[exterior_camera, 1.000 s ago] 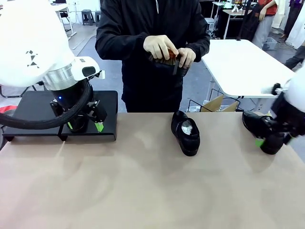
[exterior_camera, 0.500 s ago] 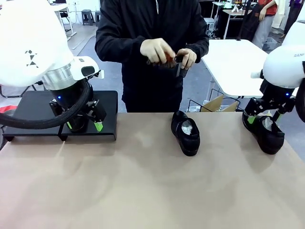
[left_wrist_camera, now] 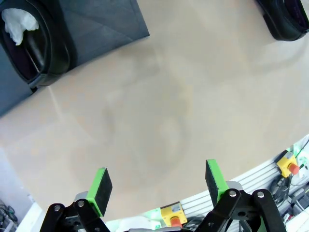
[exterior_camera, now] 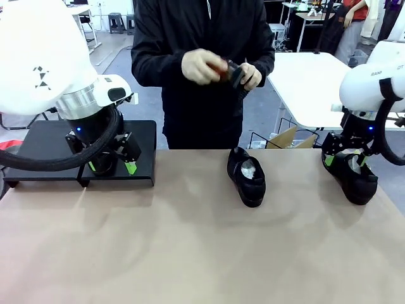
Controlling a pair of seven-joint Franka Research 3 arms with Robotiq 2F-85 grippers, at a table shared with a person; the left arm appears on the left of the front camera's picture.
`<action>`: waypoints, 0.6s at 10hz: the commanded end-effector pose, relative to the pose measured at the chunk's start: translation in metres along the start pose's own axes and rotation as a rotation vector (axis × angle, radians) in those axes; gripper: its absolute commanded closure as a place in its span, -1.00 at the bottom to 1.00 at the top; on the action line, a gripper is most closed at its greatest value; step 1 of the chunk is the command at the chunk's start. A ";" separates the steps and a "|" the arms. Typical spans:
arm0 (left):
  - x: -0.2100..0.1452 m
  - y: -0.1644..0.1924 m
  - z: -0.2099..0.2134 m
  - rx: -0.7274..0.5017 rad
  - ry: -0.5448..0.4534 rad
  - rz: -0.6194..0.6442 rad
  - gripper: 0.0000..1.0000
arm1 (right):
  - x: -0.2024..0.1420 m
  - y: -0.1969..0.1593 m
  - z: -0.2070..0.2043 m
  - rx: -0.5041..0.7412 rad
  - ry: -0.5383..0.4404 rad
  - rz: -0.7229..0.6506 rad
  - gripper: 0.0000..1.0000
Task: Organize the shoes by placing them on the stand.
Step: Pick up one Shoe and place it in the middle of the table.
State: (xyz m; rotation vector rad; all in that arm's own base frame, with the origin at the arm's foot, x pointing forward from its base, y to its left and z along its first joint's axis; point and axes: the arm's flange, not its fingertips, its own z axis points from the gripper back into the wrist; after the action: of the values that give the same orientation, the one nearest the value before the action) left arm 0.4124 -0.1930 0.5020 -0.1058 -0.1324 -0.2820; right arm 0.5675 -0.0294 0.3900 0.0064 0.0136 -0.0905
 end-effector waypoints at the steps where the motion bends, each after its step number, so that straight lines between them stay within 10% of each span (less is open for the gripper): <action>1: 0.000 0.002 0.002 -0.020 -0.002 -0.007 -1.00 | 0.002 0.002 -0.002 0.013 0.015 -0.028 -1.00; 6: 0.000 0.002 0.002 -0.020 -0.002 -0.007 -1.00 | 0.008 -0.006 -0.019 0.011 0.013 -0.113 -1.00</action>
State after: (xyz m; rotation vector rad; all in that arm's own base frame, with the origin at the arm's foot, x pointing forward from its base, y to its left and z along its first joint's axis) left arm 0.4124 -0.1930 0.5020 -0.1058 -0.1324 -0.2820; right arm 0.5688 -0.0343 0.3660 0.0202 0.0586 -0.1359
